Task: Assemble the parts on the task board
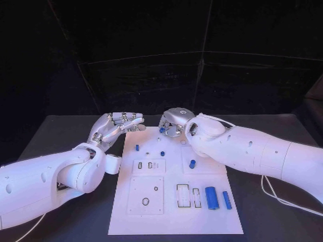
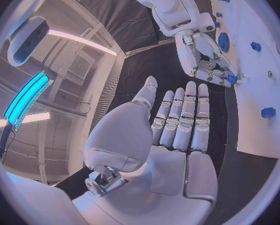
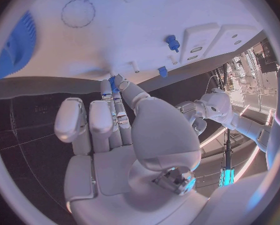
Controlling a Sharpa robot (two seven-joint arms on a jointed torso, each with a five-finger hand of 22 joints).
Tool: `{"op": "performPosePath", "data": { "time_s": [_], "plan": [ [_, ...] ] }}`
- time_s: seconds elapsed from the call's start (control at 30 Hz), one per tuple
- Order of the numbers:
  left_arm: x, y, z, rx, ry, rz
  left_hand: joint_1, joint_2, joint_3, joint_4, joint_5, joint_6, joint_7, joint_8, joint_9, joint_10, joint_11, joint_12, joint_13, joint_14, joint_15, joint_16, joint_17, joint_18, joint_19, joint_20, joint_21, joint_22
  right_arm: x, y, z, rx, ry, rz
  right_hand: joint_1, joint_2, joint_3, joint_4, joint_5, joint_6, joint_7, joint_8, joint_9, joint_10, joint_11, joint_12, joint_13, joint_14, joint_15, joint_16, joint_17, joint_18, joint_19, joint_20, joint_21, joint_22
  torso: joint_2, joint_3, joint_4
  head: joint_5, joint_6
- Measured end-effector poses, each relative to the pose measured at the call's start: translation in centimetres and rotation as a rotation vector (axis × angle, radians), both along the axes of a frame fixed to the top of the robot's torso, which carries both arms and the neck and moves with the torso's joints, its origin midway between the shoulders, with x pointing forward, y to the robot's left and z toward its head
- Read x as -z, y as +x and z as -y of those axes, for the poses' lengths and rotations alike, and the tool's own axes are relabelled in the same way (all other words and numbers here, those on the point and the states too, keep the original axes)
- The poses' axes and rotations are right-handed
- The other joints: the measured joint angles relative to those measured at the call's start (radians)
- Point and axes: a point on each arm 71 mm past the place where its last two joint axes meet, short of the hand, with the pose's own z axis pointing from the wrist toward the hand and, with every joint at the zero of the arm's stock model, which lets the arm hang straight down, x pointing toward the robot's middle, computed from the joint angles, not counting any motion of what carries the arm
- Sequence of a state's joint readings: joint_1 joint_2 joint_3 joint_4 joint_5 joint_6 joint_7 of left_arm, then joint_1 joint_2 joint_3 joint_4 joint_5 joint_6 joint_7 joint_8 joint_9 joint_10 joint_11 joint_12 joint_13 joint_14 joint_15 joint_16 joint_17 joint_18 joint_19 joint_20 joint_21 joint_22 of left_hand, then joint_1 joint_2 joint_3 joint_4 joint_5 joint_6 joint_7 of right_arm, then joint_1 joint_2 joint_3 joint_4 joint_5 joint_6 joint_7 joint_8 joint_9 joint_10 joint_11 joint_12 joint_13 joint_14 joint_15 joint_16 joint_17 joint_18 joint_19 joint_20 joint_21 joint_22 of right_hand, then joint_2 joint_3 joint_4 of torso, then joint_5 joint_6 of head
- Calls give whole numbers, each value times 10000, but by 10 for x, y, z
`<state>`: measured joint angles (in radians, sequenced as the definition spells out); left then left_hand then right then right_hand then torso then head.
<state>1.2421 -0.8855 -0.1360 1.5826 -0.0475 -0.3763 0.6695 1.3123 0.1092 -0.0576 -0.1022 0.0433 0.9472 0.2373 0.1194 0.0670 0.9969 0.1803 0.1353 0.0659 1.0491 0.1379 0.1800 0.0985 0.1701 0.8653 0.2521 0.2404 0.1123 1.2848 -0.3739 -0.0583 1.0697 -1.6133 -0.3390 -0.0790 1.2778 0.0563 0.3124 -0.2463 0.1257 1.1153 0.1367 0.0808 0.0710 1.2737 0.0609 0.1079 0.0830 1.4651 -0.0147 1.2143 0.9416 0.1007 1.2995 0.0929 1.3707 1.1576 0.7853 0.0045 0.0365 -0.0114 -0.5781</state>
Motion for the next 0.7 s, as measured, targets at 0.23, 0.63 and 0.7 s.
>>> {"op": "performPosePath", "data": {
  "time_s": [0.23,0.63,0.7],
  "plan": [
    [0,0,0,-11,9,-6,0,0,0,0,0,0,0,0,0,0,0,0,0,0,0,0,1,-1,0,0,0,1,0,1,-2,19,-46,-48,0,0,0,0,-1,-18,-13,-37,4,-39,39,0,0,0,0,-1,0,0,0,0,33,-1,3,2,-3,29,-4],
    [0,1,0,-17,21,-23,0,0,0,0,0,0,0,-36,1,0,0,0,1,0,0,0,1,-1,0,0,0,2,2,4,-1,321,-217,-169,-397,-390,140,275,-166,-1058,397,-177,-64,-1117,392,-424,-174,16,277,35,-214,1,-192,192,33,-117,8,5,-10,47,-12],
    [0,1,0,-17,23,-27,0,0,0,0,0,0,0,-36,1,0,0,0,1,0,0,0,2,0,0,0,0,2,2,4,-1,397,-258,-192,-478,-475,80,334,-306,-1439,431,-176,-78,-1408,467,-424,-184,0,291,35,-329,1,-259,259,32,-208,9,4,-10,52,-12]
  ]
}}
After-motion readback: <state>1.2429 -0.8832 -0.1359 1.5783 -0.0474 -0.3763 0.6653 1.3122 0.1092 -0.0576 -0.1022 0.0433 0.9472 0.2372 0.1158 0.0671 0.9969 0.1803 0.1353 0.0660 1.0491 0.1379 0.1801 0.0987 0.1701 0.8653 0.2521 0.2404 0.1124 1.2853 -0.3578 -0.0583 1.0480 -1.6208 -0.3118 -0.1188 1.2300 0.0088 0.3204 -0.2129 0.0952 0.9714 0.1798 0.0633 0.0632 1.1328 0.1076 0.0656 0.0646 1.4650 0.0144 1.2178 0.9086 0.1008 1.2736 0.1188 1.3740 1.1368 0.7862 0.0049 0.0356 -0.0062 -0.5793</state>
